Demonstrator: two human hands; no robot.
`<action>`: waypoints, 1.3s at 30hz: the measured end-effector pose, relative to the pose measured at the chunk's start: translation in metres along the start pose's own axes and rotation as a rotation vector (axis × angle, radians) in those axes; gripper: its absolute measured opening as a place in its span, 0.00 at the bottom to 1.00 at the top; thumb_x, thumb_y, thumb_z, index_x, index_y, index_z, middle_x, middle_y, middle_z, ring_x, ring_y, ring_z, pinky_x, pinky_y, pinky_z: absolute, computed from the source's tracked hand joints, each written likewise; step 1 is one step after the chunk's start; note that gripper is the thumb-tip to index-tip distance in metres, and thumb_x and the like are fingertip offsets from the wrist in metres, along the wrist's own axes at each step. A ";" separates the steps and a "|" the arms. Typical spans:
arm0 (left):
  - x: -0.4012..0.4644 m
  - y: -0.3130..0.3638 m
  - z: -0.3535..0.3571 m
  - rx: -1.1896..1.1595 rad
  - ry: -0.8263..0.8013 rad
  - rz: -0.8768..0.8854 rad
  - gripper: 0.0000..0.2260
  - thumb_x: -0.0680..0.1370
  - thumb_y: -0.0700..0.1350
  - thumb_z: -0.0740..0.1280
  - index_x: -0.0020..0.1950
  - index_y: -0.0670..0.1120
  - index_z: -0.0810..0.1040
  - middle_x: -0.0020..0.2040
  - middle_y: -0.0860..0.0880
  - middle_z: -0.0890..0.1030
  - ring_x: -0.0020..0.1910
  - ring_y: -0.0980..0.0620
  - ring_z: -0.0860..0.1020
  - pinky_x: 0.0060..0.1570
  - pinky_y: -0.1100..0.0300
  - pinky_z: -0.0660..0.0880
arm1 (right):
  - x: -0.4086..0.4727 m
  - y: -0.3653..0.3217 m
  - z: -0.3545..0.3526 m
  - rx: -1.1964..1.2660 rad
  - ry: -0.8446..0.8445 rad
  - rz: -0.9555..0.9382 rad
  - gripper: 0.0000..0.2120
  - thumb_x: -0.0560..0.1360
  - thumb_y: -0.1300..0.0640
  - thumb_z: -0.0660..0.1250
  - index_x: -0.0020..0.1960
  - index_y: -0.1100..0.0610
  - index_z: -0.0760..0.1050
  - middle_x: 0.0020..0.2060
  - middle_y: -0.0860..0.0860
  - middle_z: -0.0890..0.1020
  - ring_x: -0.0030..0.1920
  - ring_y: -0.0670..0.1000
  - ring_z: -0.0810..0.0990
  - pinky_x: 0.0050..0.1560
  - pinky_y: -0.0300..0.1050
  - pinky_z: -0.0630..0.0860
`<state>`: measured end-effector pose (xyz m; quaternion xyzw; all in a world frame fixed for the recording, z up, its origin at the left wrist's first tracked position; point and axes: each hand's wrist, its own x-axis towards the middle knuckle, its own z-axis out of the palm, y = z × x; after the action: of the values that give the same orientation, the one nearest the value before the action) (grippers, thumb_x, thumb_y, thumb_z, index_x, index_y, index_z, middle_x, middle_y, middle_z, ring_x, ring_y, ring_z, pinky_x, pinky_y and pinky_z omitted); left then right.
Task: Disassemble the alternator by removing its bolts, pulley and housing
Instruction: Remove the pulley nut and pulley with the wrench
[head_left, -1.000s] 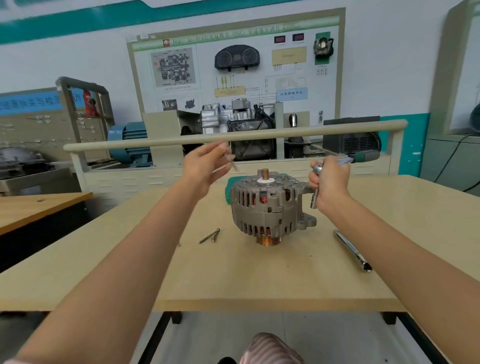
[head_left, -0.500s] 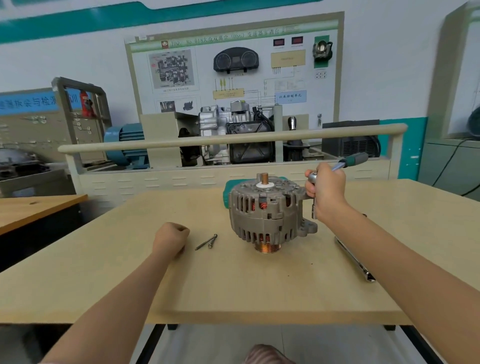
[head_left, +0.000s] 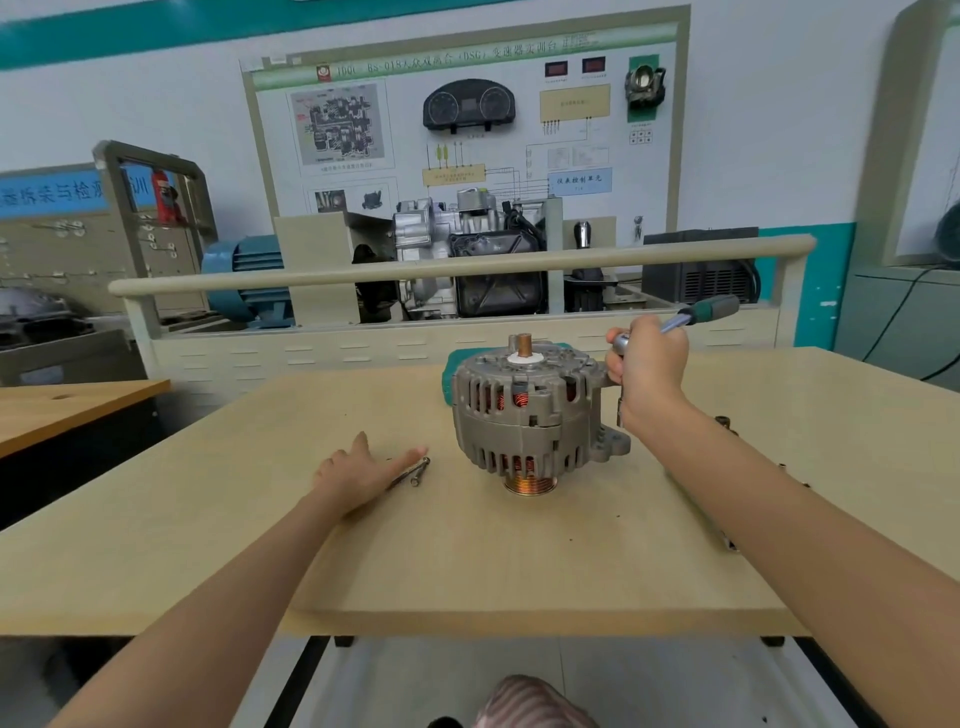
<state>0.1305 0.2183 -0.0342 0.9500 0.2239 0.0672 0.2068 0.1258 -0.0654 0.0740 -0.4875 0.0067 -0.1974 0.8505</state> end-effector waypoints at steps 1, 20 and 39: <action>-0.001 0.003 0.001 0.005 -0.048 0.019 0.49 0.67 0.77 0.55 0.77 0.46 0.52 0.74 0.39 0.62 0.72 0.39 0.61 0.69 0.47 0.59 | -0.001 0.000 0.001 -0.004 0.004 -0.003 0.02 0.80 0.63 0.52 0.51 0.59 0.62 0.32 0.53 0.73 0.15 0.41 0.63 0.17 0.33 0.59; -0.012 0.017 0.017 -0.117 0.251 0.288 0.19 0.81 0.44 0.59 0.72 0.42 0.68 0.69 0.42 0.72 0.67 0.44 0.70 0.65 0.56 0.65 | -0.011 0.004 -0.033 0.607 -0.091 0.475 0.15 0.80 0.56 0.51 0.35 0.56 0.63 0.20 0.48 0.68 0.18 0.45 0.65 0.24 0.35 0.60; -0.170 0.159 0.007 -0.313 -0.047 0.864 0.08 0.83 0.45 0.54 0.52 0.42 0.69 0.50 0.45 0.76 0.49 0.47 0.74 0.41 0.58 0.64 | -0.047 -0.007 -0.041 0.103 -0.075 0.735 0.18 0.77 0.62 0.47 0.29 0.56 0.62 0.26 0.49 0.66 0.27 0.49 0.64 0.30 0.39 0.64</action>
<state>0.0436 0.0087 0.0207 0.9148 -0.2105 0.1588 0.3060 0.0712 -0.0865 0.0500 -0.4162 0.1399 0.1390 0.8876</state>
